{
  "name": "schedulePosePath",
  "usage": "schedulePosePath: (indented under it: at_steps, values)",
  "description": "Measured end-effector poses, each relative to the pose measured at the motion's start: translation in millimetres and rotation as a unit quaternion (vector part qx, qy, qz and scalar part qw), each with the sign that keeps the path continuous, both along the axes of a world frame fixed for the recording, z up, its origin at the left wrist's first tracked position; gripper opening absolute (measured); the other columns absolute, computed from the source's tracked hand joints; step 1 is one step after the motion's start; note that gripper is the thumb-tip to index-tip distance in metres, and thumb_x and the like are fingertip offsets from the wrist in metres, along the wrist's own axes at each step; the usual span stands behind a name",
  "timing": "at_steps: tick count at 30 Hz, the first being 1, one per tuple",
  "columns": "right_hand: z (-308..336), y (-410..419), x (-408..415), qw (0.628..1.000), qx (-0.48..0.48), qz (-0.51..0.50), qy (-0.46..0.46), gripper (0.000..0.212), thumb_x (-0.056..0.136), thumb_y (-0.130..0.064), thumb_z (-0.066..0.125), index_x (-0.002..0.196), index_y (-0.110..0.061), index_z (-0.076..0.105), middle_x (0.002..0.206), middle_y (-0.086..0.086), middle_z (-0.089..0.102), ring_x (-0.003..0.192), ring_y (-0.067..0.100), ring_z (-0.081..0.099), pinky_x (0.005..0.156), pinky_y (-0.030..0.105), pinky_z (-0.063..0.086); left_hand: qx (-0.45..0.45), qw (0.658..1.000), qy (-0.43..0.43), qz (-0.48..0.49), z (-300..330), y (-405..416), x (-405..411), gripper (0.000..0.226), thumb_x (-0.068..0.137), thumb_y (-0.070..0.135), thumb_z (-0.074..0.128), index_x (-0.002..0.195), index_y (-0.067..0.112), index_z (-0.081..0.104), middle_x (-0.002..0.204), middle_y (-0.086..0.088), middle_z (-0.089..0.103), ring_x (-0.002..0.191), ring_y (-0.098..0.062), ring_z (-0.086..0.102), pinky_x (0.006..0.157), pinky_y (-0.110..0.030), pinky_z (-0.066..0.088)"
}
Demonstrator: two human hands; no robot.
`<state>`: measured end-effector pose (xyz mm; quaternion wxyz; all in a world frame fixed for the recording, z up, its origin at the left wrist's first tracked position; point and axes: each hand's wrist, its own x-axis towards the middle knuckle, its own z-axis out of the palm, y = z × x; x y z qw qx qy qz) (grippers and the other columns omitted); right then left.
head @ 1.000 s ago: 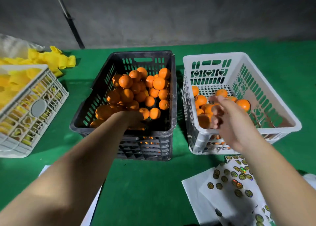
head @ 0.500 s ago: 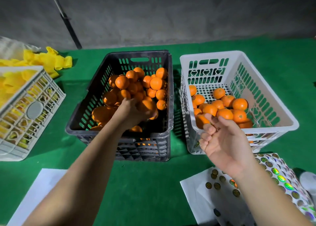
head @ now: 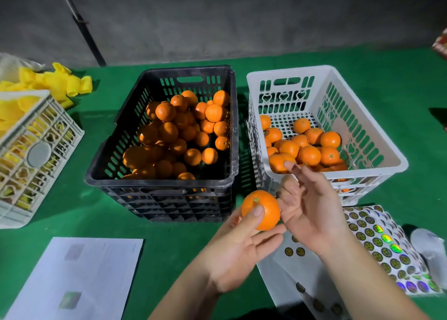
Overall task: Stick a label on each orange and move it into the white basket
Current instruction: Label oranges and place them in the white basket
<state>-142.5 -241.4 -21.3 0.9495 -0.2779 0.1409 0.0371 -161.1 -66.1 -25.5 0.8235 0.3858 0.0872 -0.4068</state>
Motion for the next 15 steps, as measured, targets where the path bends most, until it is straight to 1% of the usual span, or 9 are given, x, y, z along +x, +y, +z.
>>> schedulePosePath:
  at_steps: [3,6,9,11,13,14,15]
  values:
    - [-3,-2,-4,0.999,-0.044,0.01,-0.003,0.025,0.095,-0.029,0.057,0.116,-0.015,0.06,0.066,-0.002,0.033,0.052,0.012,0.03,0.052,0.025,0.033,0.018,1.0,0.001,0.005,-6,-3,-2,0.098,0.066,0.037,0.098,0.146,0.01,0.048,0.137,-0.018,0.066,0.128,-0.035,0.064,0.103,-0.039,0.056]
    - [-4,-3,-7,0.992,-0.126,0.003,-0.008,0.027,0.096,-0.024,0.057,0.12,-0.013,0.064,0.068,0.001,0.034,0.056,0.014,0.029,0.051,0.025,0.033,0.028,1.0,-0.001,0.013,-13,-4,-5,0.096,0.066,0.033,0.099,0.144,0.009,0.048,0.135,-0.015,0.068,0.127,-0.033,0.065,0.099,-0.036,0.058]
    - [-5,-4,-11,0.982,-0.19,0.005,-0.023,0.025,0.096,-0.016,0.057,0.117,-0.012,0.069,0.066,0.002,0.036,0.056,0.015,0.032,0.051,0.025,0.037,0.032,0.999,0.0,0.028,-19,-3,-6,0.103,0.058,0.031,0.103,0.143,0.008,0.049,0.132,-0.017,0.069,0.124,-0.034,0.067,0.097,-0.036,0.059]
    - [-6,-5,-13,0.98,-0.199,0.01,-0.03,0.026,0.094,-0.017,0.059,0.116,-0.012,0.07,0.066,0.002,0.037,0.056,0.014,0.033,0.051,0.025,0.038,0.023,0.999,-0.004,0.033,-19,-3,-6,0.107,0.053,0.03,0.105,0.142,0.008,0.051,0.132,-0.017,0.069,0.122,-0.033,0.068,0.095,-0.036,0.06]
    - [-9,-6,-14,0.975,-0.22,0.006,-0.019,0.022,0.098,-0.015,0.056,0.114,-0.013,0.072,0.066,0.002,0.04,0.055,0.015,0.035,0.051,0.026,0.037,0.018,0.999,-0.012,0.038,-18,-2,-6,0.108,0.049,0.029,0.106,0.141,0.01,0.053,0.132,-0.017,0.069,0.122,-0.033,0.068,0.093,-0.035,0.06]
    - [-11,-7,-16,0.968,-0.249,0.0,-0.007,0.02,0.101,-0.014,0.055,0.111,-0.015,0.073,0.067,0.002,0.042,0.056,0.015,0.037,0.052,0.027,0.037,0.017,0.999,-0.023,0.041,-18,-2,-6,0.107,0.048,0.03,0.106,0.14,0.011,0.054,0.133,-0.017,0.069,0.122,-0.033,0.068,0.093,-0.035,0.06]
    - [-13,-8,-17,0.954,-0.301,-0.005,0.006,0.019,0.102,-0.015,0.056,0.108,-0.018,0.074,0.068,0.001,0.047,0.058,0.016,0.04,0.054,0.028,0.038,0.019,0.998,-0.037,0.044,-18,-2,-6,0.106,0.049,0.03,0.106,0.14,0.011,0.055,0.134,-0.017,0.068,0.123,-0.033,0.067,0.094,-0.034,0.06]
